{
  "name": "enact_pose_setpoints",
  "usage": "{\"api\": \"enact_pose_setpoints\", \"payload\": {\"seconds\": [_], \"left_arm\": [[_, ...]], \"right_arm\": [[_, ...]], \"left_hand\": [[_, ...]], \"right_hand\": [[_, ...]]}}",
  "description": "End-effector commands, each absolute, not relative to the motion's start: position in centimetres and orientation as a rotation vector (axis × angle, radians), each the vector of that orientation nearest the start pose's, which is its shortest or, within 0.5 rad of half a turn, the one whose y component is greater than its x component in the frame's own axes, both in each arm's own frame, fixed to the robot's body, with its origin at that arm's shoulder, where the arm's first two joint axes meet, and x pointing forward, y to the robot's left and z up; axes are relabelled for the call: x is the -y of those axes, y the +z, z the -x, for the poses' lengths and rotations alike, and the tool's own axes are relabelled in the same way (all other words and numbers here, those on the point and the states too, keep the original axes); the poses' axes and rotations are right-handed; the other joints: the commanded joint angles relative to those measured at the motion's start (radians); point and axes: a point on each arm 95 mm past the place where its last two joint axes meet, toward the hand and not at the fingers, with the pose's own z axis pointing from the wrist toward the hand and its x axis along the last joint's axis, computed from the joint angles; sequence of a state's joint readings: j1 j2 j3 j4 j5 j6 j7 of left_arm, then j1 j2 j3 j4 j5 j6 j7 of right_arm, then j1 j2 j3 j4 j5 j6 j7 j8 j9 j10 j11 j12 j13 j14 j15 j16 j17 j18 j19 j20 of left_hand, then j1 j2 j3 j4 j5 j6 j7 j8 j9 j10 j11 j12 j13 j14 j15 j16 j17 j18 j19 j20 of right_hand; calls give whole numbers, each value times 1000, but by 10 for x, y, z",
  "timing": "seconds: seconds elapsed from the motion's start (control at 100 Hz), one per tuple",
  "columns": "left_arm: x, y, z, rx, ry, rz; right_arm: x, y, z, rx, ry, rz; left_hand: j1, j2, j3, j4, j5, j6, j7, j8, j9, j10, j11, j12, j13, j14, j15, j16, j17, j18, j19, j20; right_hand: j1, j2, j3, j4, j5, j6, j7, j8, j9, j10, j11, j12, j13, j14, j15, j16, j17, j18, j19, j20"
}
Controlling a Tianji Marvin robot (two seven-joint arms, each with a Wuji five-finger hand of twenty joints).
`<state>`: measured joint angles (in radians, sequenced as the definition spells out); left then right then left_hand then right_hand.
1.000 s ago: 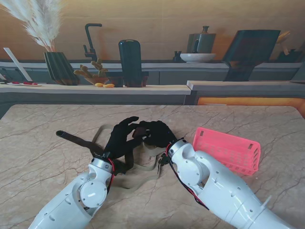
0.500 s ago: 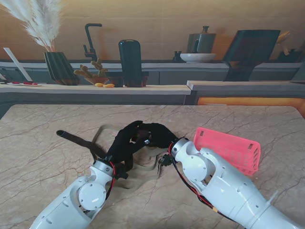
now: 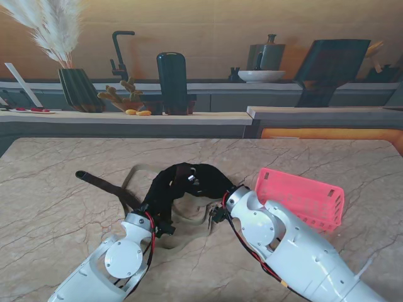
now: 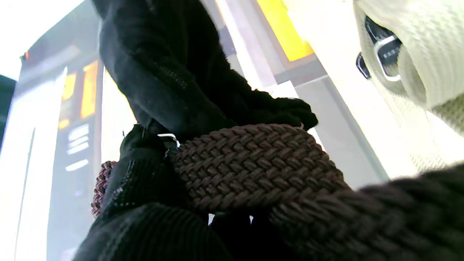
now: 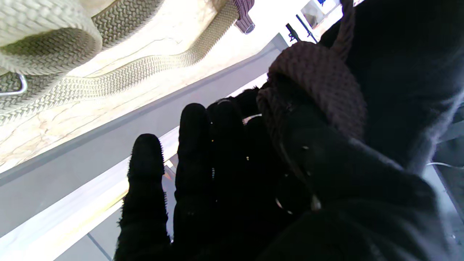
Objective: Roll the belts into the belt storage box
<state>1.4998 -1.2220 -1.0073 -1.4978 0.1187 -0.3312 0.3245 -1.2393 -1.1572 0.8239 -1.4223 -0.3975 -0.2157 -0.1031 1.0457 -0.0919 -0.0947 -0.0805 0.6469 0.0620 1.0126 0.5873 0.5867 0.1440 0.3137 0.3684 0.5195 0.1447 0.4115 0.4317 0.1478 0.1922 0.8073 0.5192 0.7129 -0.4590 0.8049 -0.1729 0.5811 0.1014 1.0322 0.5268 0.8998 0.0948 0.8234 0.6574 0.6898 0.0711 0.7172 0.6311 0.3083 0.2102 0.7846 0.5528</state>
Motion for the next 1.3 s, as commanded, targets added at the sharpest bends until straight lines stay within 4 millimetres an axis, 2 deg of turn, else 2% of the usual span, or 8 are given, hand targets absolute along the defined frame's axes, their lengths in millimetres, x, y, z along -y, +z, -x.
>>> {"api": "enact_pose_setpoints", "payload": {"seconds": [0.0, 0.09, 0.17, 0.55, 0.74, 0.88, 0.99, 1.29], "left_arm": [[100, -318, -386, -711, -2480, 1791], [100, -317, -385, -670, -2475, 1836], [100, -317, -385, -657, -2470, 1847], [99, -314, -383, -594, -2454, 1965], [99, -314, -384, -605, -2444, 1984], [99, -314, -385, -608, -2436, 1993], [99, -315, -386, -617, -2438, 2000], [96, -317, -388, -698, -2455, 1944]], "right_arm": [[-145, -303, -417, -1511, 2217, -1412], [-142, -304, -416, -1502, 2196, -1418], [-141, -305, -415, -1497, 2182, -1424], [-116, -302, -408, -1423, 2046, -1316], [-97, -297, -405, -1359, 2021, -1265], [-86, -290, -401, -1296, 2040, -1207], [-80, -285, -399, -1260, 2043, -1160], [-64, -273, -393, -1197, 2030, -1039]], "left_hand": [[135, 93, 48, -4, -121, -102, -20, 97, 237, -32, 129, 39, 67, 10, 57, 7, 19, -15, 52, -1], [137, 96, 45, -5, -132, -95, -9, 126, 297, -17, 155, 50, 118, 33, 112, 12, 55, -18, 96, -3], [137, 105, 45, -6, -151, -94, -2, 139, 328, -15, 168, 49, 147, 44, 147, 9, 88, -24, 135, -6], [150, 106, 48, 3, -231, -41, 14, 73, 444, -85, 489, 203, 386, 50, 462, 144, 262, 19, 404, 44], [96, 15, 62, 20, -259, -29, 29, 69, 440, -157, 624, 351, 453, 17, 572, 236, 297, 5, 449, 51], [43, -82, 87, 44, -255, -31, 44, 79, 450, -173, 646, 391, 483, 6, 585, 243, 329, 14, 443, 35], [-153, -224, 403, -9, -249, -38, 48, 101, 449, -182, 645, 415, 486, -2, 574, 247, 333, 16, 434, 20], [-80, -224, 461, -4, -249, -89, 91, 207, 427, -175, 639, 447, 449, 20, 546, 279, 298, 51, 351, 20]], "right_hand": [[-37, -66, 47, 26, -6, -364, -9, -15, -21, -20, -11, -16, 9, -41, -1, 14, 5, -21, -16, 26], [-150, -133, 106, 14, -57, -286, -79, -11, -52, -20, -3, -45, 1, -36, -4, 12, -2, -18, -18, 21], [-266, -147, 140, 92, -75, -209, -225, 102, -81, -10, -16, -66, -15, -24, -8, 14, -14, -11, -23, 21], [-331, -92, 0, 103, -102, -156, -313, 106, -122, 30, -67, -108, -34, 17, -16, 17, -27, 7, -31, 34], [-237, -77, 80, 92, -53, -204, -300, 114, -75, 13, -60, -118, 4, 7, -4, 18, -9, 5, -19, 36], [-53, -32, 5, 2, -44, -322, -85, -69, 0, -7, -59, -136, 52, -3, 6, 15, 8, 8, 3, 20], [7, 23, -16, 2, -12, -349, -66, -95, 31, -12, -67, -141, 72, -2, 12, 14, 13, 9, 12, 17], [41, 72, -56, 9, -15, -362, -73, -117, 41, -13, -77, -146, 76, -5, 15, 12, 15, 7, 25, 11]]}}
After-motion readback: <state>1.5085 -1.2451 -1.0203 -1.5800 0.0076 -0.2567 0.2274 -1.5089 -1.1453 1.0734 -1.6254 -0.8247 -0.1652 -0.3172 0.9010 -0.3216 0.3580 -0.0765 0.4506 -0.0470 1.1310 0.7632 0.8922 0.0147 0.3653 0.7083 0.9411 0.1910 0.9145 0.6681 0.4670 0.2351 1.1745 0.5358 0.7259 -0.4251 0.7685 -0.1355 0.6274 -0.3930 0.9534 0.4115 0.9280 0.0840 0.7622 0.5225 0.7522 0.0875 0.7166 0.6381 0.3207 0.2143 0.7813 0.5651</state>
